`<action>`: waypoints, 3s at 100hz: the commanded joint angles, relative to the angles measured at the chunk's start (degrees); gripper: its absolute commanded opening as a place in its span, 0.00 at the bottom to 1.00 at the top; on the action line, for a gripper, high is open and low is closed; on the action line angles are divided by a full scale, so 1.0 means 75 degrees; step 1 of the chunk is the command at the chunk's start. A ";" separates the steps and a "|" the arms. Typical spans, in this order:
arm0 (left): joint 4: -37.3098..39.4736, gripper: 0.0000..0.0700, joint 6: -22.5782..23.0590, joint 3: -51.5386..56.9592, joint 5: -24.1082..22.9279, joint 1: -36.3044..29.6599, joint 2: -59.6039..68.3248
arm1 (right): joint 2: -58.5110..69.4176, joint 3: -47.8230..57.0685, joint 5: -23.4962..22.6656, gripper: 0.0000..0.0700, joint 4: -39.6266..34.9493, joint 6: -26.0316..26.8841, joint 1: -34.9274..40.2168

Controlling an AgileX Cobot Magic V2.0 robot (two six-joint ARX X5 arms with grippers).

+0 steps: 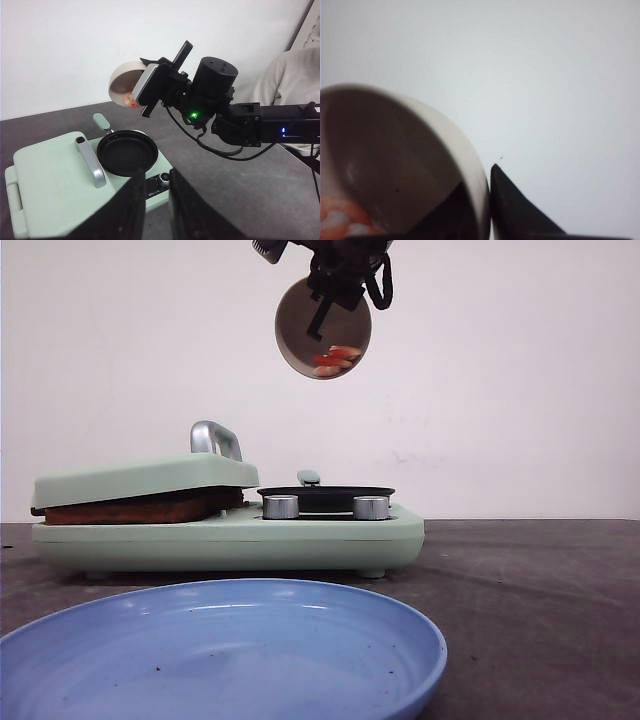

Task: Make breakfast with bread and shrimp
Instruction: 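Tilt the bowl with the right gripper to pour shrimp into the pan, then carry the empty bowl back and set it down with the right gripper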

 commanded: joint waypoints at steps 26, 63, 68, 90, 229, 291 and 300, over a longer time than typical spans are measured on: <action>-0.0023 0.00 0.0178 0.0140 -0.0012 -0.0149 0.0032 | 0.0157 0.0224 -0.0350 0.00 0.0749 -0.0472 0.0035; -0.0286 0.00 0.0175 0.0140 -0.0012 -0.0149 -0.0023 | 0.0157 0.0224 -0.0373 0.00 0.1157 -0.0682 0.0032; -0.0291 0.00 0.0175 0.0140 -0.0012 -0.0149 -0.0023 | 0.0157 0.0224 -0.0353 0.00 0.1157 -0.0679 0.0032; -0.0286 0.00 0.0175 0.0140 -0.0015 -0.0149 -0.0058 | 0.0085 0.0227 0.0527 0.00 0.0729 0.0959 0.0026; 0.0087 0.00 0.0143 0.0134 -0.0469 -0.0146 0.0417 | -0.1804 -0.3861 -0.4602 0.60 -0.7653 0.9967 -0.4753; -0.1294 0.00 0.0181 0.0108 -0.0883 -0.0146 0.0379 | -0.5310 -0.4033 -0.5082 0.02 -0.7248 0.9830 -0.3733; -0.1239 0.00 0.0172 0.0047 -0.0988 -0.0146 0.0376 | -0.6365 -0.4593 -0.4654 0.02 -0.6441 0.9337 -0.3057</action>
